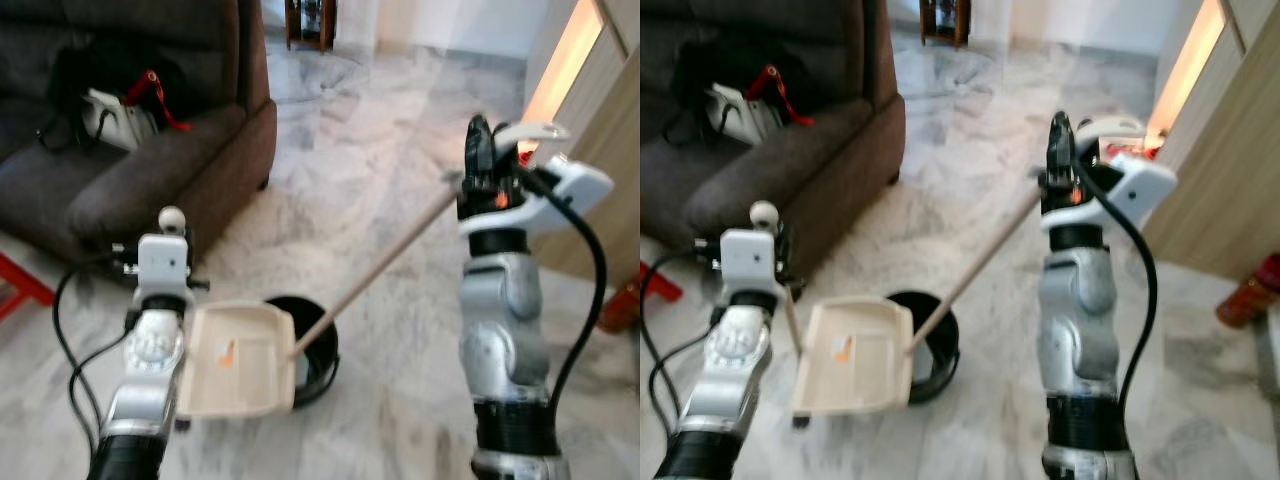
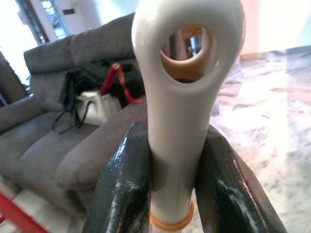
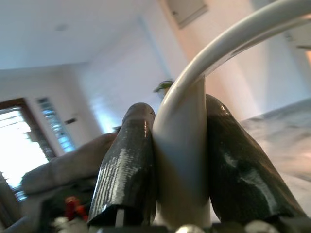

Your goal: Sweep floor

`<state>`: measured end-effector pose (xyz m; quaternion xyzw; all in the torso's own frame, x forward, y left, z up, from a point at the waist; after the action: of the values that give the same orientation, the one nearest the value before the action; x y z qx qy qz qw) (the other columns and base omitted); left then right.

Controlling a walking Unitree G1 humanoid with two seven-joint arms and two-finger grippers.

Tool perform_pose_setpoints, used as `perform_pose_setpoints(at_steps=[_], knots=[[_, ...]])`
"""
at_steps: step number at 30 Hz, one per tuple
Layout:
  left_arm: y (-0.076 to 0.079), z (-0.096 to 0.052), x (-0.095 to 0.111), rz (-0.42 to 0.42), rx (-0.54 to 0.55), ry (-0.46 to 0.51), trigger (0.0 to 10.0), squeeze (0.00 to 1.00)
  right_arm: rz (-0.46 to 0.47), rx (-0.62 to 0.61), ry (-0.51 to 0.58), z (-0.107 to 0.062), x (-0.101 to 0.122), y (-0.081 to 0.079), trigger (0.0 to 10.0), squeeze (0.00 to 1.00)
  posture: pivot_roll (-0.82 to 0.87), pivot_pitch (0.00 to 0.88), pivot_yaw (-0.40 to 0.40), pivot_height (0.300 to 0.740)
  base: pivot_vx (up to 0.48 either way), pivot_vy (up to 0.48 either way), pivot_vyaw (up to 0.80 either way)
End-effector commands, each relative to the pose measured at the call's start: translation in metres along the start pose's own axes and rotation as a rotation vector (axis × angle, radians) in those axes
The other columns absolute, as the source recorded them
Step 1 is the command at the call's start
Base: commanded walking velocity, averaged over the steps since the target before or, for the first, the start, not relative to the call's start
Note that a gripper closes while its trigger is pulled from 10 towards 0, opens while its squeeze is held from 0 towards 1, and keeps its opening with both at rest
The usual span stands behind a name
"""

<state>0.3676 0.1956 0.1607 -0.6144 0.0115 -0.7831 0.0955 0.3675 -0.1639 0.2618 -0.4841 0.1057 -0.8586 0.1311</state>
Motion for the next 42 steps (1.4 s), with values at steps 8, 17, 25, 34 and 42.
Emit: perform_pose_setpoints(at_steps=[8,17,25,34,42], knots=[[-0.003,0.003,0.017,0.005,0.005,0.062,10.0,0.00,0.029,0.048,0.070,0.006,0.018,-0.017,10.0,0.00,0.14,0.068,0.003,0.740,0.293,0.000,0.00],[-0.003,0.003,0.017,0.002,0.003,0.062,10.0,0.00,0.028,0.053,0.064,0.006,0.018,-0.017,10.0,0.00,0.14,0.069,0.002,0.740,0.292,0.000,0.00],[-0.002,0.003,0.018,-0.001,0.000,0.069,10.0,0.00,0.033,0.071,0.062,0.006,0.018,-0.021,10.0,0.00,0.14,0.069,0.003,0.740,0.257,0.000,0.00],[0.001,0.002,0.016,-0.005,-0.017,0.069,10.0,0.00,-0.017,0.172,0.093,0.004,0.024,-0.051,10.0,0.00,0.13,0.065,0.004,0.740,0.000,0.000,0.00],[0.003,0.002,0.016,-0.009,-0.023,0.069,10.0,0.00,-0.081,0.351,0.183,-0.004,0.041,-0.106,10.0,0.00,0.13,0.056,0.006,0.740,0.000,0.000,0.00]])
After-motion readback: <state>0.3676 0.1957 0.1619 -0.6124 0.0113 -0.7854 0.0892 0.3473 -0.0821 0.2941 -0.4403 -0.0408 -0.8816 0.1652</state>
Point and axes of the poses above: a point about 5 cm out from each wrist's last joint towards the gripper, its own z axis pointing out of the wrist towards the gripper, its own x axis along the axis of the wrist's last joint, y = z × x, the point moved 6 cm from there along z, pointing out of the wrist towards the gripper, and after that the axes turned 5 degrees about -z, right-handed, at the moved point
